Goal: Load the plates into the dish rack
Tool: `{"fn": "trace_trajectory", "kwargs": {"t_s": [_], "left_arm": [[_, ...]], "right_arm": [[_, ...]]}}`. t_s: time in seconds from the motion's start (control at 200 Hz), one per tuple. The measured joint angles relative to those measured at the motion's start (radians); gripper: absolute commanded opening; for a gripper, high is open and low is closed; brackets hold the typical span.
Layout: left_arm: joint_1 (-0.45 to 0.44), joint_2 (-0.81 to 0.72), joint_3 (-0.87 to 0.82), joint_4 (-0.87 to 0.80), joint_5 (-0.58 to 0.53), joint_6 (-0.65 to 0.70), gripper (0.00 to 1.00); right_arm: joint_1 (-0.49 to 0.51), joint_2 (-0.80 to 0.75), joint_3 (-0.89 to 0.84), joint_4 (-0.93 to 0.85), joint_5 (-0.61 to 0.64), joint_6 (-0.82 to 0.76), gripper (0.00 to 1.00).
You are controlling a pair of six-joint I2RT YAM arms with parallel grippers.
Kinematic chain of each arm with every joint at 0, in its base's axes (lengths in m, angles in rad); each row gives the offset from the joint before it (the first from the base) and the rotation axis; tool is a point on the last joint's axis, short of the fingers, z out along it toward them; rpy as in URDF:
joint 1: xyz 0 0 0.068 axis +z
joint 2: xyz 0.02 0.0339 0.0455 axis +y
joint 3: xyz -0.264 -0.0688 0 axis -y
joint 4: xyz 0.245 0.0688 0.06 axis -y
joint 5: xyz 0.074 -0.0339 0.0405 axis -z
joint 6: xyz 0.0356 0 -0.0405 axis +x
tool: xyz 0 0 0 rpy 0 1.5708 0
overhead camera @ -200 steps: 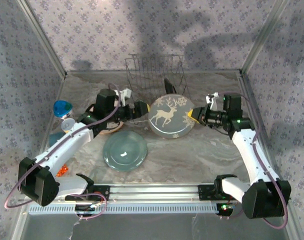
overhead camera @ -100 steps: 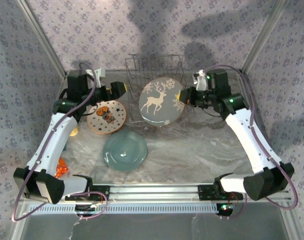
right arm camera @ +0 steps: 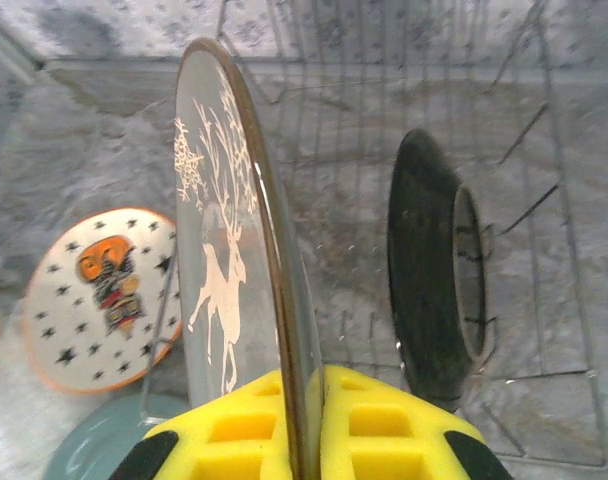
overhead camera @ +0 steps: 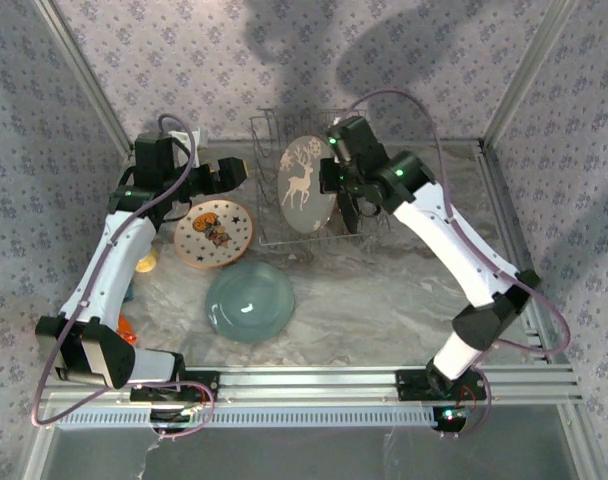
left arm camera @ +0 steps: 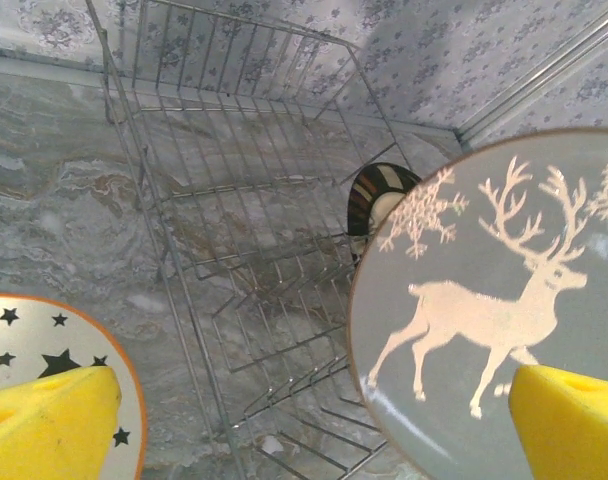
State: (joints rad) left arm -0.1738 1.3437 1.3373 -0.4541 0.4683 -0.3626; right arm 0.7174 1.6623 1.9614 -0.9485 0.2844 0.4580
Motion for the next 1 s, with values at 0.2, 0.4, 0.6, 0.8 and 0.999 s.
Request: {"fn": "trace_trajectory", "kwargs": {"t_s": [0.2,0.4,0.6,0.8,0.999], "left_arm": [[0.011,-0.003,-0.045,0.002,-0.015,0.031,1.00],[0.024,-0.007,-0.059,0.004,-0.022,0.058,0.99],[0.023,-0.007,-0.063,0.004,-0.037,0.082,0.99],[0.023,-0.008,-0.071,0.003,-0.050,0.092,0.99],[0.023,-0.008,-0.071,0.003,-0.050,0.092,0.99]], "right_arm": [[0.085,0.148,0.188,-0.118,0.265,-0.028,0.00],[0.142,0.277,0.333,-0.197,0.451,-0.060,0.00],[0.160,0.332,0.354,-0.224,0.545,-0.079,0.00],[0.160,0.364,0.366,-0.254,0.606,-0.076,0.00],[0.161,0.380,0.368,-0.278,0.647,-0.050,0.00]]}}
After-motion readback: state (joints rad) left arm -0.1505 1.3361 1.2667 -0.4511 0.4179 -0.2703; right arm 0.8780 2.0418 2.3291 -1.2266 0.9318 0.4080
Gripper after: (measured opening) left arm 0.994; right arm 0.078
